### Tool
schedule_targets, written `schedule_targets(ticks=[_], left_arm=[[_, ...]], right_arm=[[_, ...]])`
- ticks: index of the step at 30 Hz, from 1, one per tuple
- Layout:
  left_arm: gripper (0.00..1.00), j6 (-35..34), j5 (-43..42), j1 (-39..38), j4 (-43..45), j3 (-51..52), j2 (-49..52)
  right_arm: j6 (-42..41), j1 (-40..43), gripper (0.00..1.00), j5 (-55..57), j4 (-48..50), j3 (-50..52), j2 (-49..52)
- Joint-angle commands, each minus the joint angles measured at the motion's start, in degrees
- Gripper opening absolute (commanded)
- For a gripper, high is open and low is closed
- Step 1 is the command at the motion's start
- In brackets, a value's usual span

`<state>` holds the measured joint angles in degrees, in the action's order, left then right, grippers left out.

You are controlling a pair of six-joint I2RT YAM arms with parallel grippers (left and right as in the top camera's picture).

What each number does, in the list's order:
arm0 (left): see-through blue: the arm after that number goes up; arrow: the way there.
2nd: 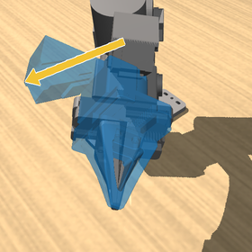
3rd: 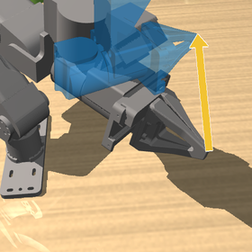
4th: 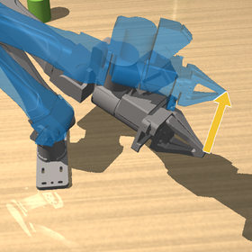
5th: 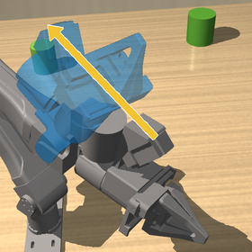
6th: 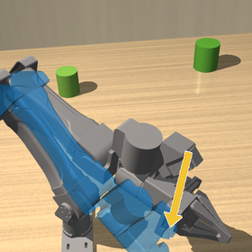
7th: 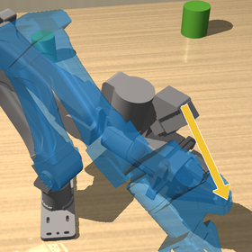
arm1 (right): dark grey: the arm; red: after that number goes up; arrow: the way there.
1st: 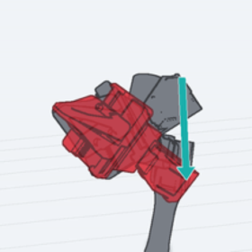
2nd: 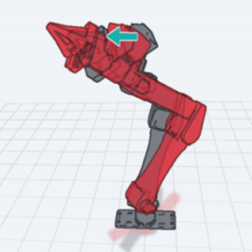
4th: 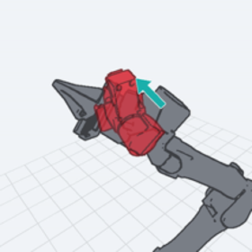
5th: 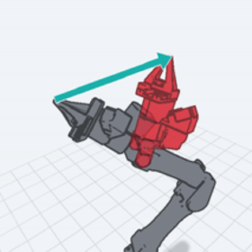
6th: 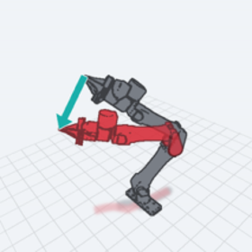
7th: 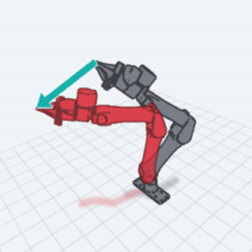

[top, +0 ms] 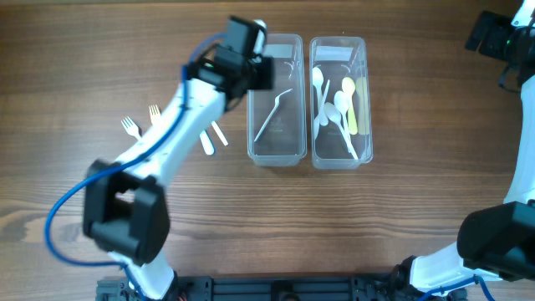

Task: Pack container
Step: 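Carry the white fork into the left container and release, then return the left gripper to the forks and grasp the blue fork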

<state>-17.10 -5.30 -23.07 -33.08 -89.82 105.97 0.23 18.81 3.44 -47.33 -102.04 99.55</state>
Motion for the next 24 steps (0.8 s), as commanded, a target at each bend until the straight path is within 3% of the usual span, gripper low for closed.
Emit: schedule_targets(ticks=[1, 6, 9, 11, 15, 17, 18, 19, 21, 24], left_arm=[[0.38, -0.13, 2.43, 5.77, -4.17, -2.14, -6.40], [0.44, -3.10, 1.97, 13.29, -14.60, -2.01, -5.62], [0.68, -3.08, 1.29, 15.67, -17.46, -0.26, -2.10], [0.74, -3.08, 1.25, 15.85, -17.20, 0.72, -0.74], [0.76, -3.21, 1.05, 15.85, -16.87, 3.48, 2.93], [0.92, -4.11, 1.07, 15.85, -16.92, 4.42, 4.83], [0.95, -4.66, 1.07, 15.85, -16.94, 4.85, 6.23], [0.88, -4.66, 1.07, 15.85, -17.11, 4.96, 7.04], [0.57, -4.70, 1.07, 15.85, -17.33, 5.14, 9.20], [0.49, -6.05, 1.11, 15.85, -17.53, 5.14, 10.93]], right_arm=[[-0.24, -0.28, 1.00, -0.26, 0.13, 0.42, 0.52], [-0.24, -0.28, 1.00, -0.26, 0.13, 0.42, 0.52], [-0.24, -0.28, 1.00, -0.26, 0.13, 0.42, 0.52], [-0.22, -0.28, 1.00, -0.26, 0.13, 0.42, 0.52], [-0.24, -0.28, 1.00, -0.26, 0.13, 0.42, 0.52], [-0.22, -0.28, 1.00, -0.26, 0.13, 0.42, 0.52], [-0.24, -0.28, 1.00, -0.26, 0.13, 0.42, 0.52], [-0.24, -0.28, 1.00, -0.26, 0.13, 0.42, 0.52], [-0.22, -0.28, 1.00, -0.26, 0.13, 0.42, 0.52], [-0.24, -0.28, 1.00, -0.26, 0.13, 0.42, 0.52]])
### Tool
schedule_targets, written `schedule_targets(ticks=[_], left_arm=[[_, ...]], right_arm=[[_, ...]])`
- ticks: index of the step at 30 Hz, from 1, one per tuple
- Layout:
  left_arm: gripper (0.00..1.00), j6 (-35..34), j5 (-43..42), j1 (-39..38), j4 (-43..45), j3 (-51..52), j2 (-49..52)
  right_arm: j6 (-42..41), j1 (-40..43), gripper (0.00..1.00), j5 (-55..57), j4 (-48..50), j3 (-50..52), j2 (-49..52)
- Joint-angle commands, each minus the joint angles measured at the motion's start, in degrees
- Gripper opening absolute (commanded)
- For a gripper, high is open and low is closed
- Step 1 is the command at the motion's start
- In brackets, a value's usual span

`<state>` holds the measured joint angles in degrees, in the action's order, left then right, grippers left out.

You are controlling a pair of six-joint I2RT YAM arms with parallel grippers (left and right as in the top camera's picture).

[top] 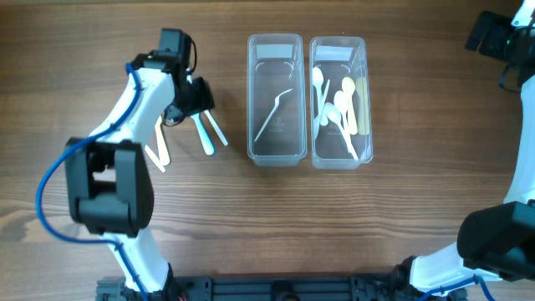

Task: Pack container
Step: 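Return the left gripper to the forks and grasp the blue fork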

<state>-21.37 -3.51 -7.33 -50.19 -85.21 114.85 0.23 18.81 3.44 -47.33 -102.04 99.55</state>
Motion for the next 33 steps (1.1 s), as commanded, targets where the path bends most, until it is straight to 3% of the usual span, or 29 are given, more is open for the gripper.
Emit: schedule_targets(ticks=[1, 20, 24, 33], left_arm=[[0.43, -1.97, -0.70, 0.11, -0.46, 0.55, 2.40], [0.48, -2.03, 1.07, 0.11, 4.17, 4.74, 2.67], [0.42, -2.03, 3.02, 0.11, 4.52, 4.74, 2.67], [0.41, -2.01, 4.28, 0.11, 5.88, 4.74, 2.71]], right_arm=[[-0.22, -0.28, 1.00, -0.26, 0.13, 0.42, 0.52], [-0.24, -0.28, 1.00, -0.26, 0.13, 0.42, 0.52], [-0.22, -0.28, 1.00, -0.26, 0.11, 0.42, 0.52], [-0.24, -0.28, 1.00, -0.26, 0.13, 0.42, 0.52]])
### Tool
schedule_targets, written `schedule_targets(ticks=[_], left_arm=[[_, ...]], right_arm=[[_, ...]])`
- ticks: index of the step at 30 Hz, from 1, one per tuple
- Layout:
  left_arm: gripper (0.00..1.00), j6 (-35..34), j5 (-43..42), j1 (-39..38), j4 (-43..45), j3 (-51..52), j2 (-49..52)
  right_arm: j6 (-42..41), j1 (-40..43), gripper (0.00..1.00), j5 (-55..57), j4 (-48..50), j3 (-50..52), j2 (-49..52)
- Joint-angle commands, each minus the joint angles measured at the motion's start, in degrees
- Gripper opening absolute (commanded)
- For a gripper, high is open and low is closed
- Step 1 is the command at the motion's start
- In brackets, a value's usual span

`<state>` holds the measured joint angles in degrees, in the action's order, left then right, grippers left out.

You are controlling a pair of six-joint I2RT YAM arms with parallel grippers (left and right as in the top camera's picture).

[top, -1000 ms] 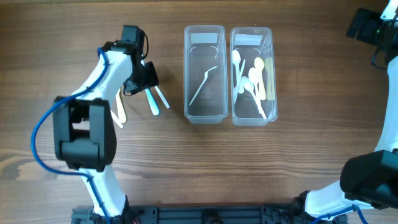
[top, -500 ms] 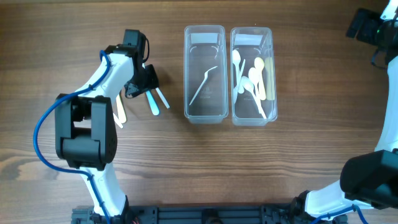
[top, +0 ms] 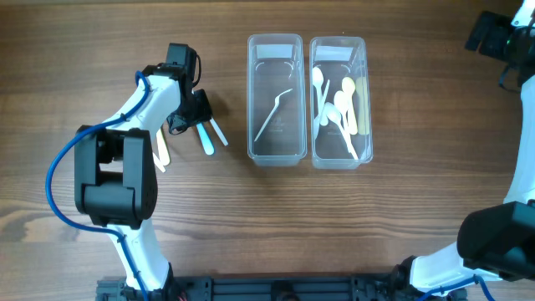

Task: Pack container
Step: 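Return the left gripper to the forks and grasp the blue fork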

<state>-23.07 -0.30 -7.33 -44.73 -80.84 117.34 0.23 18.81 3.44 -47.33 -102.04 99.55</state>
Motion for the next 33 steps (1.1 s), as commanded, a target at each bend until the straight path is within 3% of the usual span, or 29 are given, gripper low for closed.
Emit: schedule_targets(ticks=[1, 15, 18, 26, 33], left_arm=[[0.42, -0.31, 1.07, 0.11, 0.59, 0.37, 0.22], [0.41, 0.11, 1.05, 0.11, 0.81, 0.39, 3.15], [0.36, 0.11, 1.03, 0.11, 0.81, 0.39, 3.91], [0.06, 0.13, 1.05, 0.11, 0.04, 0.35, 3.67], [0.04, 0.33, 5.09, 0.39, -3.63, -2.97, -2.49]], right_arm=[[-0.24, -0.28, 1.00, -0.26, 0.13, 0.42, 0.52], [-0.24, -0.28, 1.00, -0.26, 0.13, 0.42, 0.52], [-0.24, -0.28, 1.00, -0.26, 0.13, 0.42, 0.52], [-0.24, -0.31, 1.00, -0.26, 0.13, 0.42, 0.52], [-0.24, -0.31, 1.00, -0.26, 0.13, 0.42, 0.52]])
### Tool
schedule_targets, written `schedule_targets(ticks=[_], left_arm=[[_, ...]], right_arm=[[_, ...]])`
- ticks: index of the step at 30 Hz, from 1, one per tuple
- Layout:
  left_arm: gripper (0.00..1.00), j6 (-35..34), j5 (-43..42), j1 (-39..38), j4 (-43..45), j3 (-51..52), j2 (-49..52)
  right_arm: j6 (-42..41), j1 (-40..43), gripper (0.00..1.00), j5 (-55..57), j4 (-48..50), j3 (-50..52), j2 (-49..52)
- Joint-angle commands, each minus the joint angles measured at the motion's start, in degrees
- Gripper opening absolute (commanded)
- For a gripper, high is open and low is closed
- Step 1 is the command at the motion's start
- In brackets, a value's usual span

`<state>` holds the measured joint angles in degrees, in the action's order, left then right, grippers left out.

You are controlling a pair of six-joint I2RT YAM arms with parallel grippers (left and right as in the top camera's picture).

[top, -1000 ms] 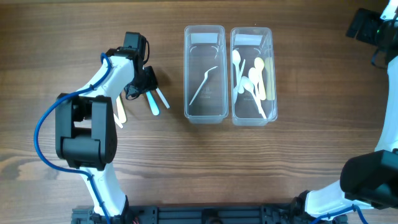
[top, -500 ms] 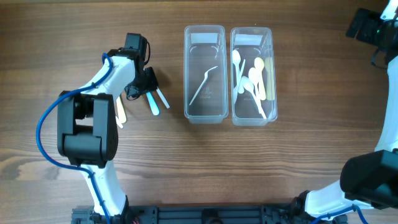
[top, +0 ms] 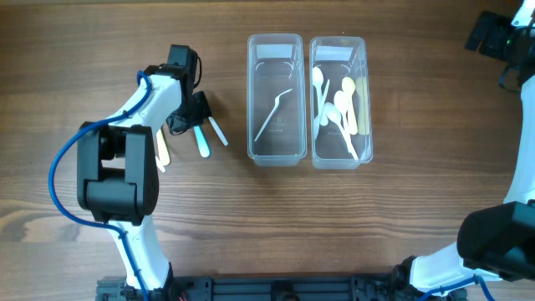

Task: Pack container
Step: 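Return the left gripper to the forks and grasp the blue fork, then place the blue fork into the left container and release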

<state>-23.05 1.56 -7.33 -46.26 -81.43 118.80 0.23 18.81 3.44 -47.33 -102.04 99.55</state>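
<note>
Two clear containers stand side by side at the table's far middle. The left container point(top: 275, 146) holds one white utensil point(top: 273, 115). Several pale spoons point(top: 338, 109) lie in the right container point(top: 339, 159). My left gripper point(top: 197, 111) is down on the table left of the containers, at the head ends of two white utensil handles point(top: 203, 141). Its fingers are dark against the wood and their gap does not show. My right gripper point(top: 491, 33) is at the far right corner, away from everything and partly cut off.
A couple of pale utensils point(top: 161, 149) lie partly under the left arm's forearm. The table's wooden top point(top: 276, 217) stretches in front of the containers. The right arm point(top: 522, 125) runs down the right edge.
The left gripper stays at the head ends of the two white handles. The handles have shifted slightly on the table. The containers and the right arm are unchanged.
The left gripper was over the far left corner of the left container, one utensil lying inside. Then it was over the loose cutlery on the table to the left. After that it sat at the white handles, where it remains.
</note>
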Motion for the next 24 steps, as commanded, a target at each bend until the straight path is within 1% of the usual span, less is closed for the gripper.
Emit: schedule_targets(ticks=[1, 6, 11, 13, 14, 19, 22, 24], left_arm=[[0.04, 0.31, 3.41, 0.50, -2.56, -3.10, -5.07], [0.04, 0.28, 2.05, 0.76, -3.48, -7.87, -13.92], [0.08, 0.26, -6.21, -0.92, 1.49, -9.29, -22.84], [0.09, 0.24, -7.32, -1.99, 2.89, -9.29, -24.20], [0.10, 0.26, -7.87, -2.73, 3.50, -9.29, -24.55], [0.04, 0.31, -8.61, -7.72, 3.93, -9.29, -23.30], [0.04, 0.59, -8.59, -11.02, 4.48, -9.29, -21.22], [0.07, 2.78, -8.59, -13.22, 5.25, -9.29, -19.26]], right_arm=[[-0.24, -0.31, 1.00, -0.26, 0.13, 0.42, 0.52], [-0.24, -0.31, 1.00, -0.26, 0.13, 0.42, 0.52], [-0.24, -0.31, 1.00, -0.26, 0.13, 0.42, 0.52], [-0.24, -0.31, 1.00, -0.26, 0.13, 0.42, 0.52], [-0.22, -0.31, 1.00, -0.26, 0.13, 0.42, 0.52], [-0.24, -0.31, 1.00, -0.26, 0.13, 0.42, 0.52], [-0.24, -0.31, 1.00, -0.26, 0.13, 0.42, 0.52], [-0.24, -0.31, 1.00, -0.26, 0.13, 0.42, 0.52]])
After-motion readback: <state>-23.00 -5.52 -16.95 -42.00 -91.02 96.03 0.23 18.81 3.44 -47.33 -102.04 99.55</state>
